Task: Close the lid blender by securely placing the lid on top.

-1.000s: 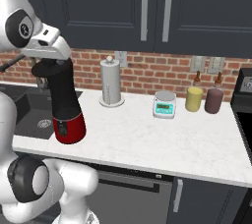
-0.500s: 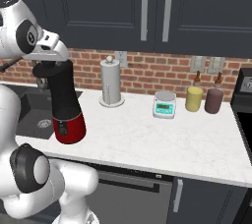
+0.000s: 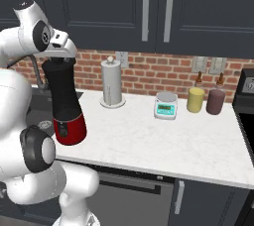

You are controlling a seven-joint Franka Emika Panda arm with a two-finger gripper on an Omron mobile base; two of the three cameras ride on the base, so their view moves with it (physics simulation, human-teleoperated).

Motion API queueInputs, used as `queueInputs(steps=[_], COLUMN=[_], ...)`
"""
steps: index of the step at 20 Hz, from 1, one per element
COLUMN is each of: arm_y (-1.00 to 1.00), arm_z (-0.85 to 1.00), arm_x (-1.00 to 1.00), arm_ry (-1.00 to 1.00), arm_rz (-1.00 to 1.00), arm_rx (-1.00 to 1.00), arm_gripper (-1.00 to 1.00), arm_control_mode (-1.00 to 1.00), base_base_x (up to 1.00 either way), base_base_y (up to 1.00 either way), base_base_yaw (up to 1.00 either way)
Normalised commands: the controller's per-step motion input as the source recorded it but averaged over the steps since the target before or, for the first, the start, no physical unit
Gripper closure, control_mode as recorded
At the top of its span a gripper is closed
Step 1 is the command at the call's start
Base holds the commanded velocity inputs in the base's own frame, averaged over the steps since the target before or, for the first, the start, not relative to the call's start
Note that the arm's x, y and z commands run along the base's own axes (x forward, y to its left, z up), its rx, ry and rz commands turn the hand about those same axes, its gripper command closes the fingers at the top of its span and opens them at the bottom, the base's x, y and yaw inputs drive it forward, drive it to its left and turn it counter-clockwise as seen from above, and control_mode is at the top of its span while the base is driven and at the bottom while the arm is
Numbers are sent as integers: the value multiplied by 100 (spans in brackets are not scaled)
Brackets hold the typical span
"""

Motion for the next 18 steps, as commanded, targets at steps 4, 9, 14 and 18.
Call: queueInputs(steps=[4, 9, 14, 18], arm_y=[6, 18, 24, 18], arm_z=[-26, -27, -36, -57], arm_x=[55, 33, 4, 0], arm_ry=[0, 0, -1, 0], arm_rz=[0, 0, 0, 0], arm_rx=[0, 0, 0, 0], arm_gripper=[100, 100, 100, 100], arm_control_mode=[-100, -100, -100, -100], base_base_x=[0, 0, 0, 0], base_base_y=[0, 0, 0, 0], base_base_yaw=[0, 0, 0, 0])
